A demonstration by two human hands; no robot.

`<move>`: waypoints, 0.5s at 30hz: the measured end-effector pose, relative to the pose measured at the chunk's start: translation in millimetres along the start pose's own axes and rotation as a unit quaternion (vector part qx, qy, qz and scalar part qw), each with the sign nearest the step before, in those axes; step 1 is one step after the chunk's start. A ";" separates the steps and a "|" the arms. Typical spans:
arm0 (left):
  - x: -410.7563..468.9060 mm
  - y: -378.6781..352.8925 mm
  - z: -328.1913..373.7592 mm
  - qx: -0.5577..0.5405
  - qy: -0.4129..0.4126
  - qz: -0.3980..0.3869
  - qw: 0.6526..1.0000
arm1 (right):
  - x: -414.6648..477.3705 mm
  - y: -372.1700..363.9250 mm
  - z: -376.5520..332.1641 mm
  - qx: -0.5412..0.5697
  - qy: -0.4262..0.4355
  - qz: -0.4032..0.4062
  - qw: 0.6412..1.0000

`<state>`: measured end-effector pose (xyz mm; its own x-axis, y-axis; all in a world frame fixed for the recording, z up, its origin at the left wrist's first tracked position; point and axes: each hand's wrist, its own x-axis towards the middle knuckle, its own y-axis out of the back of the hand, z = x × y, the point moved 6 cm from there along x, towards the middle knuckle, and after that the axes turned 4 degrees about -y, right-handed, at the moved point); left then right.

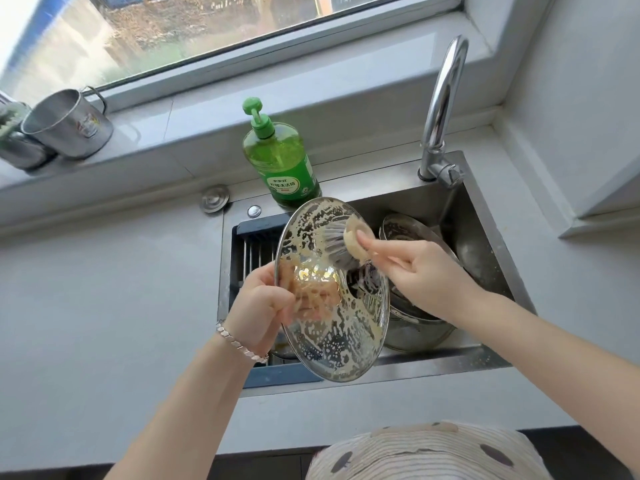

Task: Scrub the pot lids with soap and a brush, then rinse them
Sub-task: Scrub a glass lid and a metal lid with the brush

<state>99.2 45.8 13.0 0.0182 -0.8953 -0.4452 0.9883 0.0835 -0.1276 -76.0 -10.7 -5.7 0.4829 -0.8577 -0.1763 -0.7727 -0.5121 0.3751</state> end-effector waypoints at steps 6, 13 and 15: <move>-5.0 13.0 -3.6 -0.083 -0.007 0.012 0.996 | 13.0 26.6 36.8 0.014 -0.090 0.070 0.993; -3.1 20.7 -3.6 -0.144 -0.042 0.047 0.988 | -0.1 11.7 37.7 0.024 -0.106 0.040 0.993; -2.8 19.6 -1.5 -0.156 -0.049 0.042 0.986 | 7.5 24.4 46.1 0.008 -0.141 0.069 0.988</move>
<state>118.3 50.6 10.4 0.1278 -0.9164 -0.3793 0.8886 0.2756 -0.3667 -110.2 -31.6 -39.8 0.2407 -0.8968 -0.3712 -0.8309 -0.3881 0.3988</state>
